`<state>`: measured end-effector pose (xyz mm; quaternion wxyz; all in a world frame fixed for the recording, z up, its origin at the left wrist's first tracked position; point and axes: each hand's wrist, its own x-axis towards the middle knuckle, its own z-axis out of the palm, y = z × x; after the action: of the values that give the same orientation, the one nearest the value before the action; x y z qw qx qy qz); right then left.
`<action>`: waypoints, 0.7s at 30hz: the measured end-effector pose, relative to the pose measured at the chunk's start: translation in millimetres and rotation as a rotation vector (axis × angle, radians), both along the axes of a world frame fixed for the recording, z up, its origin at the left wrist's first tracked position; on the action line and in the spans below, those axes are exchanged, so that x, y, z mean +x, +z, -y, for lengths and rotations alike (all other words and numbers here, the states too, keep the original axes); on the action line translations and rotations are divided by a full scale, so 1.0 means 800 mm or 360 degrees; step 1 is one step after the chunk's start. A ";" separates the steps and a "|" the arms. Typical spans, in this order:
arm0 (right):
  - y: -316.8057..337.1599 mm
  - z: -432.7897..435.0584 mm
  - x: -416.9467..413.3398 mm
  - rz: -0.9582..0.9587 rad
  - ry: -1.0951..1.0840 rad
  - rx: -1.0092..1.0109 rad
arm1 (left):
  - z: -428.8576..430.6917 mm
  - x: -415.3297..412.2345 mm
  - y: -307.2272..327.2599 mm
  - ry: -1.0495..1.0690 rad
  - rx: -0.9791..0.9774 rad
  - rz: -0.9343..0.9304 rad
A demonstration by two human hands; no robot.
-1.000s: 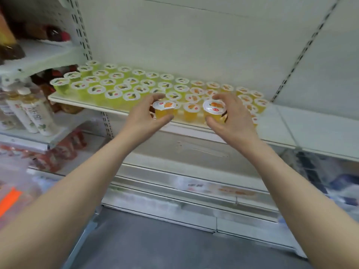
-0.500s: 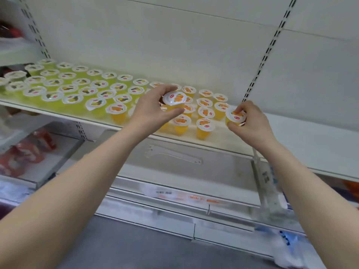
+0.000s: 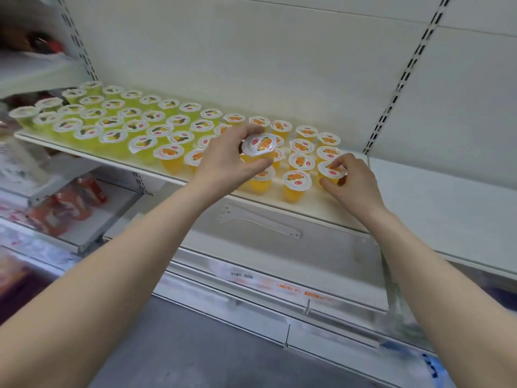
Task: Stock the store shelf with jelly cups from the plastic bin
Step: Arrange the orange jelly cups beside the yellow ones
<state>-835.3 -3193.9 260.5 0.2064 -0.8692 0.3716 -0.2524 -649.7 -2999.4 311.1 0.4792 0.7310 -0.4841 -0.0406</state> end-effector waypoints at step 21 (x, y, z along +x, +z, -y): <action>0.028 0.047 -0.051 -0.0277 0.0095 -0.0451 | 0.097 -0.099 -0.025 -0.0339 0.0508 0.1400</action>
<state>-876.2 -3231.1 282.5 0.0563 -0.9189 0.3227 -0.2198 -728.9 -3077.4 291.1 0.1038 0.6897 -0.7008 0.1498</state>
